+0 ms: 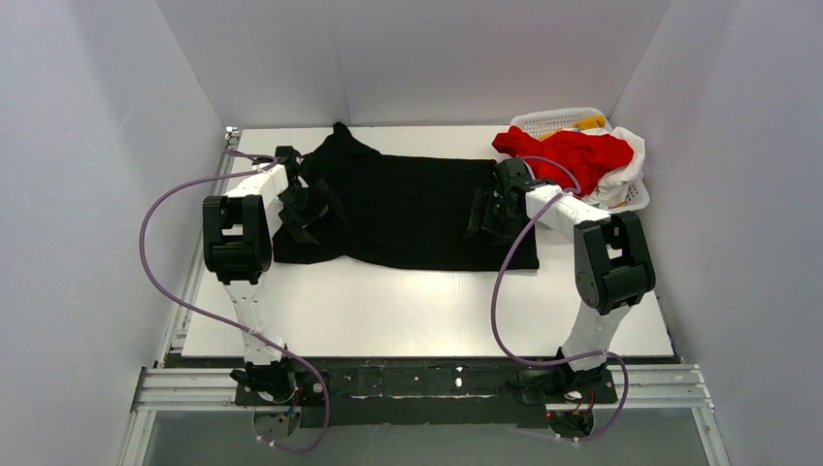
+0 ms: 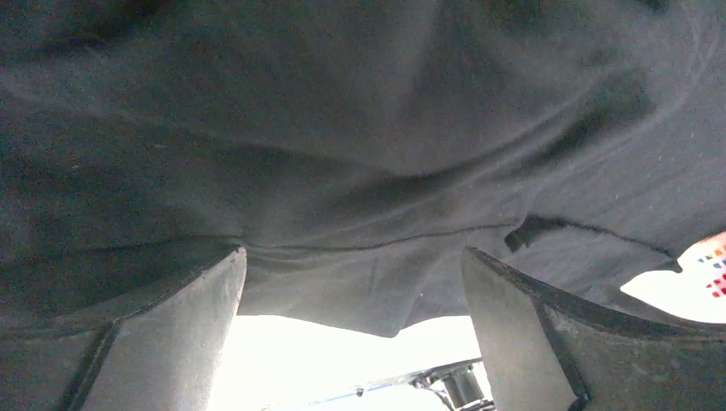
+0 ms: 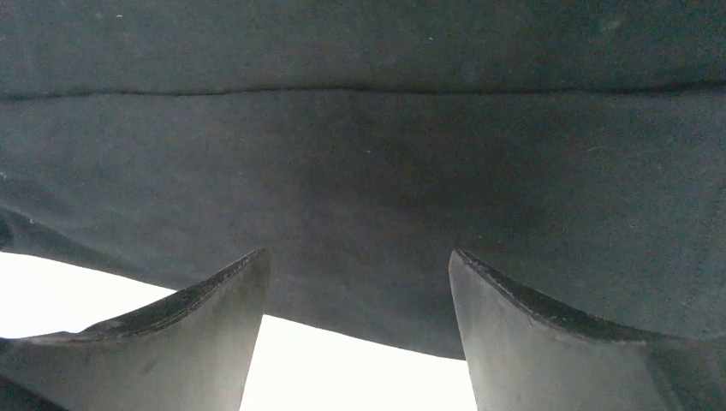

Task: Fold and stack the t-shirts
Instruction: Fold the flattened tshirt in 1/3 of the way

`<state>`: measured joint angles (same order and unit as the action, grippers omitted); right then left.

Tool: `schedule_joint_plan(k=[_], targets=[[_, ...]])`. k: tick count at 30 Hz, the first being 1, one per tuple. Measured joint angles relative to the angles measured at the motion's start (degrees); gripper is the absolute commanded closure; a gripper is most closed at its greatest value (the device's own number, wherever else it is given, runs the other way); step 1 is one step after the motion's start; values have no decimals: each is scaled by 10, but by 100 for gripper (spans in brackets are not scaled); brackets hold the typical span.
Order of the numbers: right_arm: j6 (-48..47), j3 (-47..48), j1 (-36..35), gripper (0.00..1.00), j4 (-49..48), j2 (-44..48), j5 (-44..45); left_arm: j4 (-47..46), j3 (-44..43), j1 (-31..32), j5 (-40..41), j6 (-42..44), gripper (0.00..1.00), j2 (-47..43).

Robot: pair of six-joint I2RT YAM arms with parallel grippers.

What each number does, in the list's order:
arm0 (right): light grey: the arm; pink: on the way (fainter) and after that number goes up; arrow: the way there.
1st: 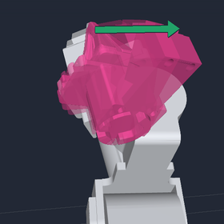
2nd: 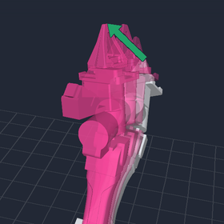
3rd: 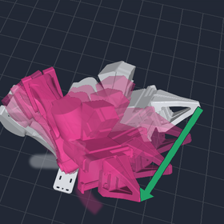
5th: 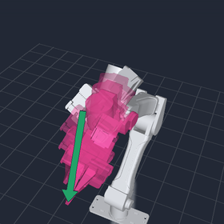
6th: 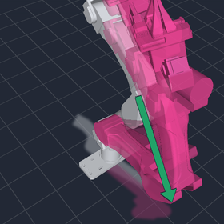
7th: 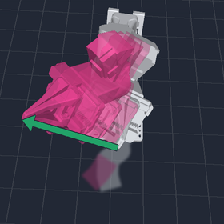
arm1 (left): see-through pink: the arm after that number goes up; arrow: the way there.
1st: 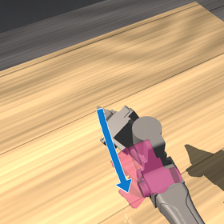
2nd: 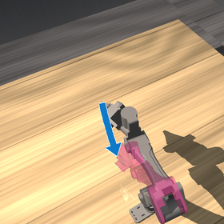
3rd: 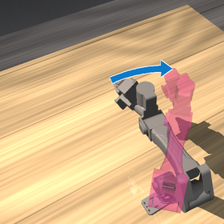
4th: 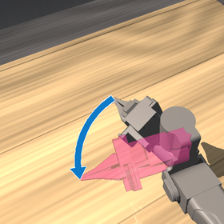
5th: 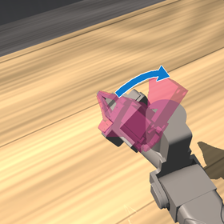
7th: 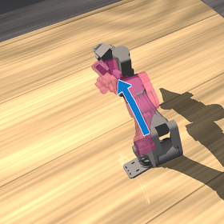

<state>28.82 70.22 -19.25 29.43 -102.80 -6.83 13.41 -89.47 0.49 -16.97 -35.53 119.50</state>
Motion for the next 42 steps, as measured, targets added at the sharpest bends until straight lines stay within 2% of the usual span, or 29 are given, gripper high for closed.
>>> schedule_joint_plan(k=[5,11,17,23,30,35,38,42], targets=[[19,-44,3,16,-41,-4,-14,2,75,-1,12,0,2,-42],[38,-113,6,16,-69,50,-27,27,209,-30,26,-12,2,-130],[50,-209,1,16,-47,137,-64,72,325,-37,57,-28,2,-247],[55,-266,-25,16,-14,192,-92,106,387,-36,90,-38,2,-322],[49,-261,-30,15,40,200,-78,131,367,-36,87,-41,2,-354],[40,-201,-30,15,82,201,-54,116,286,-36,69,-42,2,-374],[43,-156,-33,14,61,201,-53,69,238,-36,41,-46,2,-332],[51,-123,-61,15,13,195,-44,18,186,-34,17,-49,2,-218]])
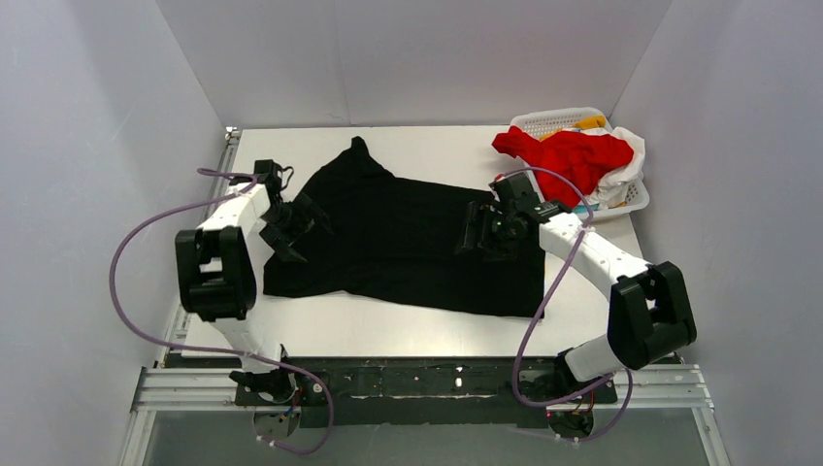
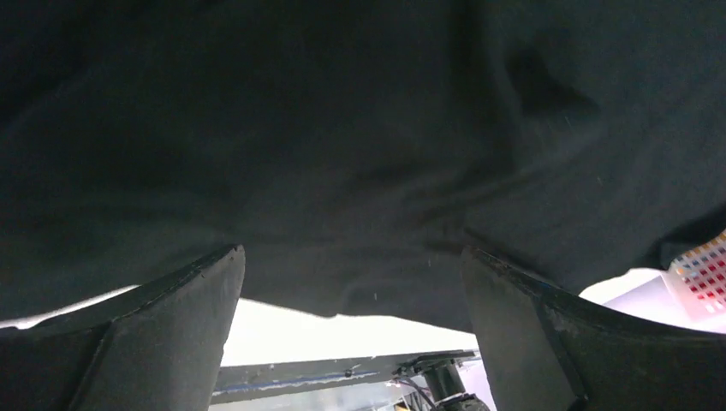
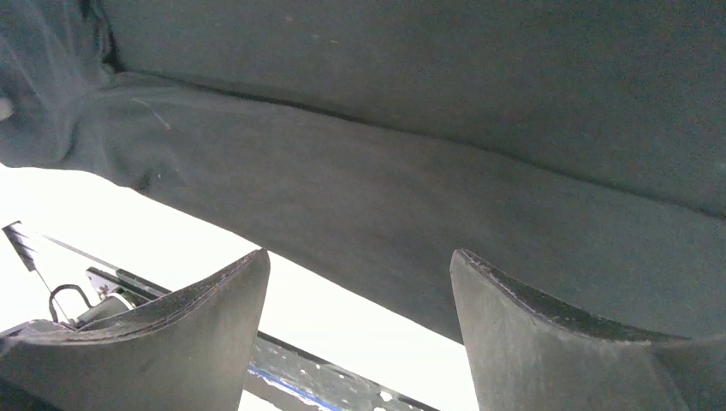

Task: Fold and stack the t-shirts
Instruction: Fold the flattened tshirt in 1/3 of the way

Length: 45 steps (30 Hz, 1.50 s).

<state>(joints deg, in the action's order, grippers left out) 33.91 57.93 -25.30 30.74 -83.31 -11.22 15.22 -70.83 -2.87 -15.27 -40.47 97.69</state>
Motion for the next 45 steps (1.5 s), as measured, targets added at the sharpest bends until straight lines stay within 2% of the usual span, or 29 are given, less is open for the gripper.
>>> schedule_joint_plan(k=[4,7,10,13,20,26,32,36,41,45], targets=[[3,23,-47,15,-36,-48,9,-38,-12,5,-8,3,2,100],[-2,37,-77,16,-48,-98,22,-36,-11,7,-4,6,2,111],[-16,43,-103,16,-44,-139,35,-42,12,6,-1,10,2,94],[-33,38,-117,16,-30,-146,43,-45,75,6,7,11,2,47],[-64,-23,-126,16,-28,-104,38,2,205,6,31,8,2,-45],[-71,-63,-139,16,-37,-70,16,50,236,7,100,6,2,-91],[-55,-80,-149,15,-36,-52,-8,67,186,7,143,9,2,-82],[-41,-70,-152,11,-11,-48,18,76,135,7,151,10,2,-67],[-36,17,-133,10,36,-36,78,82,63,7,148,13,2,-70],[-28,70,-88,9,35,9,119,74,-61,7,118,23,2,-40]])
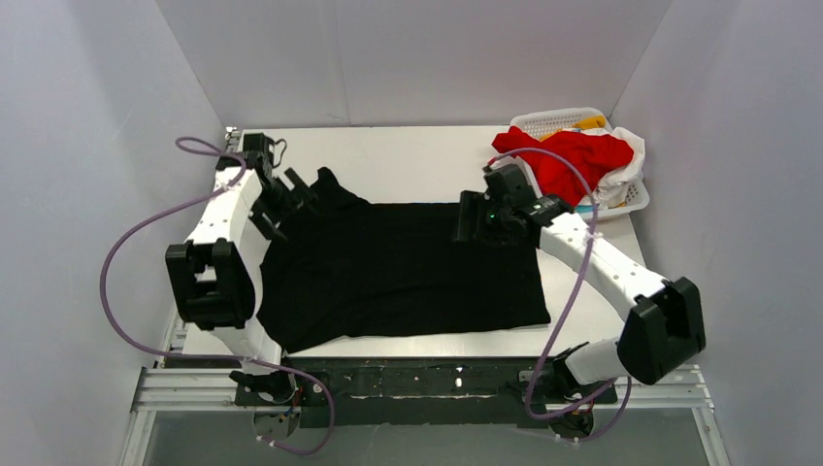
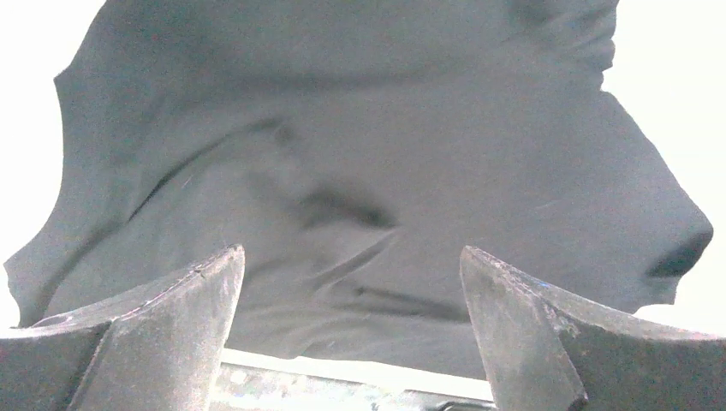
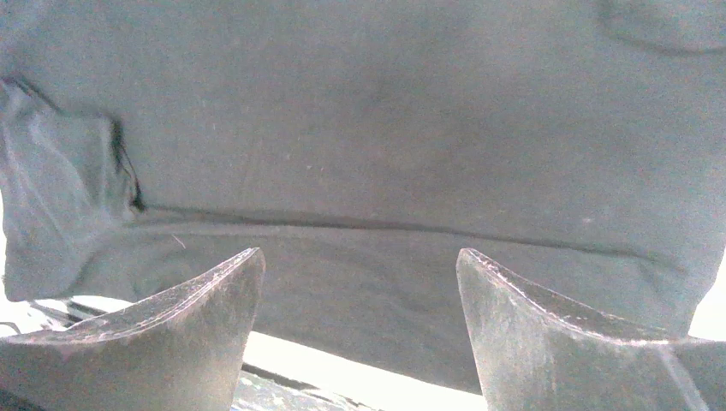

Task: Fold and stack the t-shirts
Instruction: Grab the side of the flattened tshirt furthest away from the robot with both arms

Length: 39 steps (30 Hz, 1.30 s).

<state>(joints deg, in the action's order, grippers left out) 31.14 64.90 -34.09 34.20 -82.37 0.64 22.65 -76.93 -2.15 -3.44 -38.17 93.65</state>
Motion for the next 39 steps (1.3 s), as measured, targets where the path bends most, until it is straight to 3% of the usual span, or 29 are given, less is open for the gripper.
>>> schedule_joint_plan(k=[3,9,13,19,29,32,39], targets=[[9,0,39,9,-1,49,16,-8,-133,0,-22,12,2,85],[19,-62,94,8,-13,166,37,-54,-425,0,-79,56,2,354],[17,-97,97,9,-10,209,40,-92,-536,0,-96,82,2,486],[16,-113,97,9,0,217,40,-164,-547,-2,-97,81,3,514],[16,-113,104,9,4,207,41,-203,-539,13,-108,86,33,522],[16,-113,104,9,4,197,41,-201,-536,35,-86,108,47,522],[17,-113,105,10,4,195,40,-169,-535,69,-19,137,64,519]])
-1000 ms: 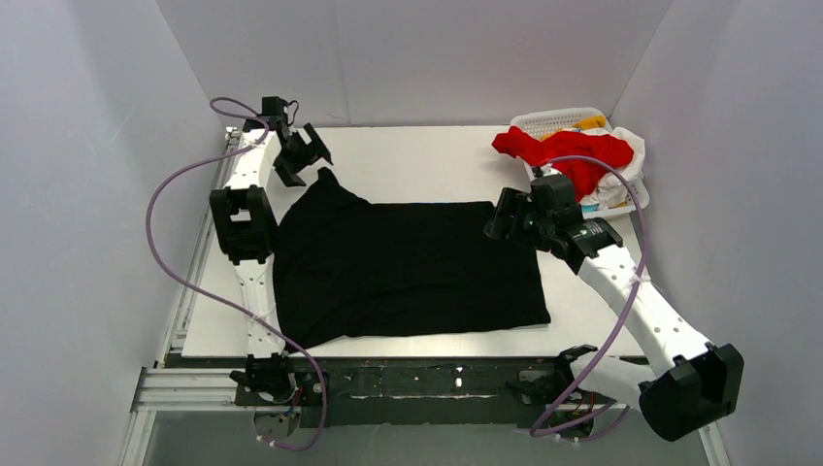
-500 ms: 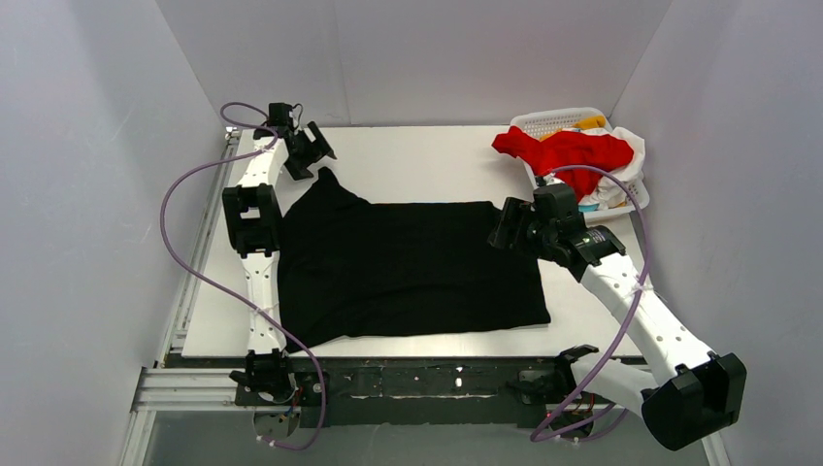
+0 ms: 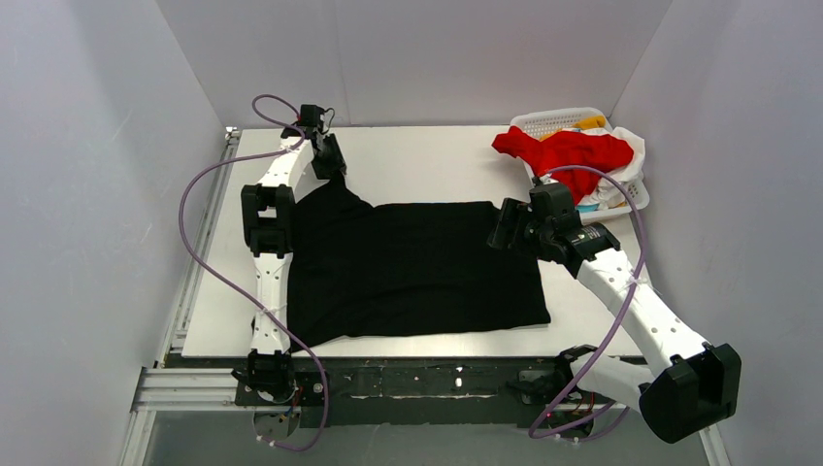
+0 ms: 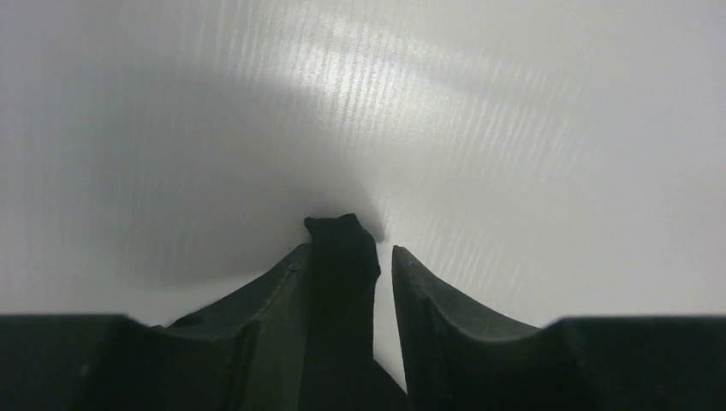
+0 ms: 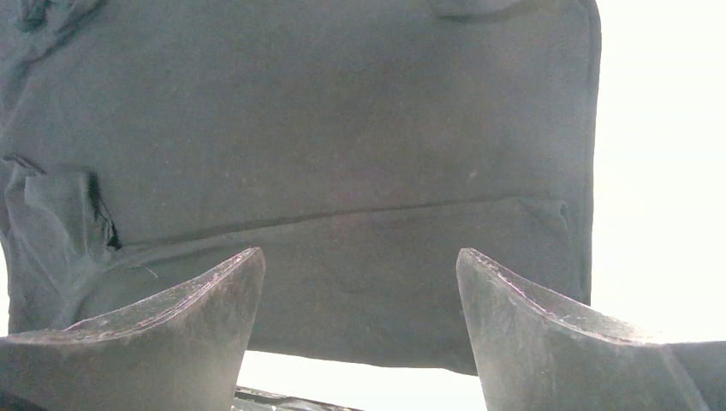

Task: Fold and stack the t-shirts
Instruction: Grab the side of the flattened tshirt furthest away from the robot with both arms

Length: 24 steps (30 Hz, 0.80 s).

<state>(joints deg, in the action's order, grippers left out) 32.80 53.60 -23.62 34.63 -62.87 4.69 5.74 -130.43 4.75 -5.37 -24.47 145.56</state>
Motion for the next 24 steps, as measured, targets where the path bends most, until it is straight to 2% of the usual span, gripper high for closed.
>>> schedule_joint_plan(k=[1,4,5,9,13,18,21,24], targets=[[0,0,0,10,0,0,0,4,0,0,7,2,68,0],[0,0,0,10,0,-3,0,21,-3,0,31,6,97,0],[0,0,0,10,0,-6,0,26,-3,-1,37,3,100,0],[0,2,0,10,3,-24,5,53,-9,-2,64,7,100,-2],[0,41,0,12,30,-84,24,106,-23,-2,86,9,100,-4],[-9,152,0,16,64,-199,67,188,-19,-2,104,8,100,-42],[-44,223,3,18,74,-273,89,242,-9,-2,107,3,100,-92],[-96,294,12,25,92,-360,106,309,-8,-2,106,-5,100,-150]])
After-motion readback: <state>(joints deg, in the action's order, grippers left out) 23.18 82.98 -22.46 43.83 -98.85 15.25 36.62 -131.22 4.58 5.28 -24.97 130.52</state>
